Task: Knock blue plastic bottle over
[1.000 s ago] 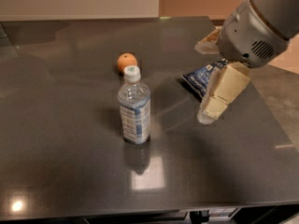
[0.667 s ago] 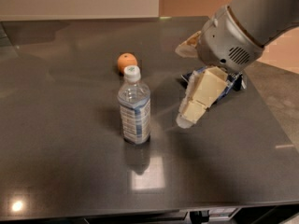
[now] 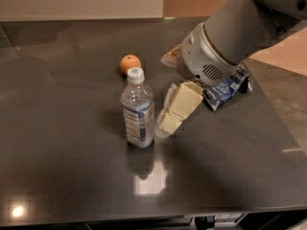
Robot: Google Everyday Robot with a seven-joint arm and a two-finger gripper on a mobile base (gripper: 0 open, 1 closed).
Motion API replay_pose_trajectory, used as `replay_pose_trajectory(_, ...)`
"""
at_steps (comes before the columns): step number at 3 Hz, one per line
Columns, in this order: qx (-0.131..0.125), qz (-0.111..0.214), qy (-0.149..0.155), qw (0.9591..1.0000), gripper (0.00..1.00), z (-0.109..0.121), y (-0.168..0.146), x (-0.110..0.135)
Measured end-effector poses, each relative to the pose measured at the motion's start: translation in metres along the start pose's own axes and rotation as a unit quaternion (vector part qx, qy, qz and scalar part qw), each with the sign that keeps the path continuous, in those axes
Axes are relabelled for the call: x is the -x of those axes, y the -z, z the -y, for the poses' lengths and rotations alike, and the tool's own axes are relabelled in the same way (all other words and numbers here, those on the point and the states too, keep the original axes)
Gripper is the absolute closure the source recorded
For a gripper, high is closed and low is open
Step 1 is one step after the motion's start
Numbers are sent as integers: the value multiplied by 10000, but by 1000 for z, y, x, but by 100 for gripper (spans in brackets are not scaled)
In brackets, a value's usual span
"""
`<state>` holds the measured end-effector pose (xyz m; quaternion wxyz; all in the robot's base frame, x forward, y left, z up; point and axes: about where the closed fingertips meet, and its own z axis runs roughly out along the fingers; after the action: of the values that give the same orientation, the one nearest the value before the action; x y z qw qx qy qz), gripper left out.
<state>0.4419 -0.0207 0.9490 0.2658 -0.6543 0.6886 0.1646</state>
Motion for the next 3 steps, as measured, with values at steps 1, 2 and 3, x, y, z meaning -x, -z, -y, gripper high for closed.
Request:
replay_pose_trajectory(1,26,171,-82,9998,0,0,-12,6)
replay_pose_trajectory(2,19,381,-134,9992,0,-2,-17,11)
replay_pose_trajectory(3,41,552,-126,9984,0,-5,-24,16)
